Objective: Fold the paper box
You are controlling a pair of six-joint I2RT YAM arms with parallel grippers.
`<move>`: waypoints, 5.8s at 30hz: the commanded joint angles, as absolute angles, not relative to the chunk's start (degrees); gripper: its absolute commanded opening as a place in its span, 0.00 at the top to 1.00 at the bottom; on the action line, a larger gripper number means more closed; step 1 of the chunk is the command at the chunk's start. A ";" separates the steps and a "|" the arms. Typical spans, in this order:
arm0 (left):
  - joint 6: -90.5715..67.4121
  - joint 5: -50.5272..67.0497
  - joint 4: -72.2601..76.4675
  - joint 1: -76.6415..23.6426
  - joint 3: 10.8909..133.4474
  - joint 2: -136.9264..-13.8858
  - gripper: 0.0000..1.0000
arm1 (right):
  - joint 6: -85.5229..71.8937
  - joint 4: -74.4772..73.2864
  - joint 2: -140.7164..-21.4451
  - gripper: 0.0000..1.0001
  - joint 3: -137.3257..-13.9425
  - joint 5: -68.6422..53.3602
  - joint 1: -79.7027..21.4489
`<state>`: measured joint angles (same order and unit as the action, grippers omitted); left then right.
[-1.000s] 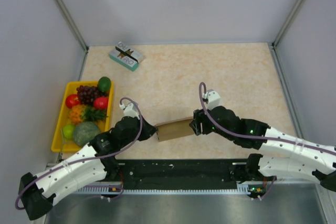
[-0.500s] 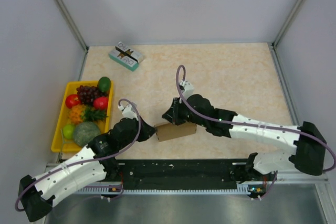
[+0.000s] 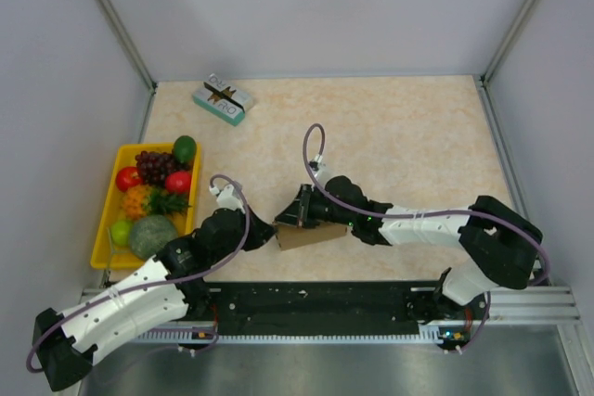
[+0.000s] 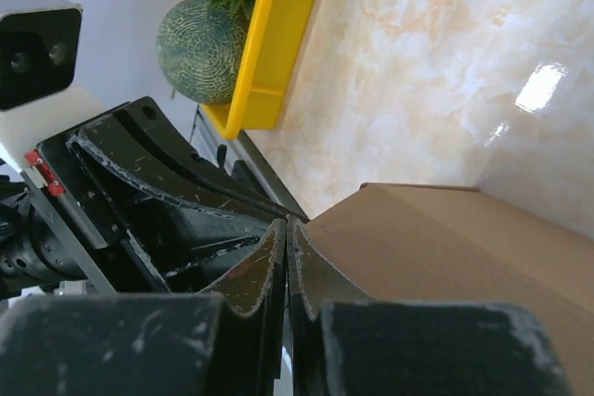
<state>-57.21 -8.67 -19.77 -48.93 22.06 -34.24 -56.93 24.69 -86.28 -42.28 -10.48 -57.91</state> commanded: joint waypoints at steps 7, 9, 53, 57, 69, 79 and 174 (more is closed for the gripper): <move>-54.06 -8.97 -30.31 -49.48 23.99 -35.07 0.72 | -62.22 38.75 -87.89 1.00 -34.11 -12.74 -56.87; -53.70 -8.53 -31.46 -49.57 25.05 -31.93 0.62 | -62.23 38.94 -87.63 1.00 -32.96 -12.57 -56.78; -55.89 -4.67 -9.42 -49.04 21.92 -46.85 0.86 | -58.44 34.00 -75.23 1.00 -20.14 -14.94 -48.34; -58.54 -3.51 -6.41 -49.31 17.32 -43.51 0.86 | -60.03 40.33 -77.96 1.00 -16.09 -16.52 -48.34; -54.30 -4.49 -13.11 -49.39 26.02 -38.84 0.78 | -52.04 17.07 -63.47 0.96 -30.32 -17.83 -44.22; -60.56 -1.39 -4.12 -49.92 11.17 -40.26 0.87 | -51.16 28.45 -65.02 1.00 -16.36 -27.76 -32.61; -38.32 18.99 -21.00 -39.81 34.45 -59.24 0.43 | -23.91 -16.00 -66.97 0.61 -37.35 -35.68 -33.13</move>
<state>-41.23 18.74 -23.35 -39.88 32.58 -58.08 -24.73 -20.78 -65.32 -37.12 -32.84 -33.04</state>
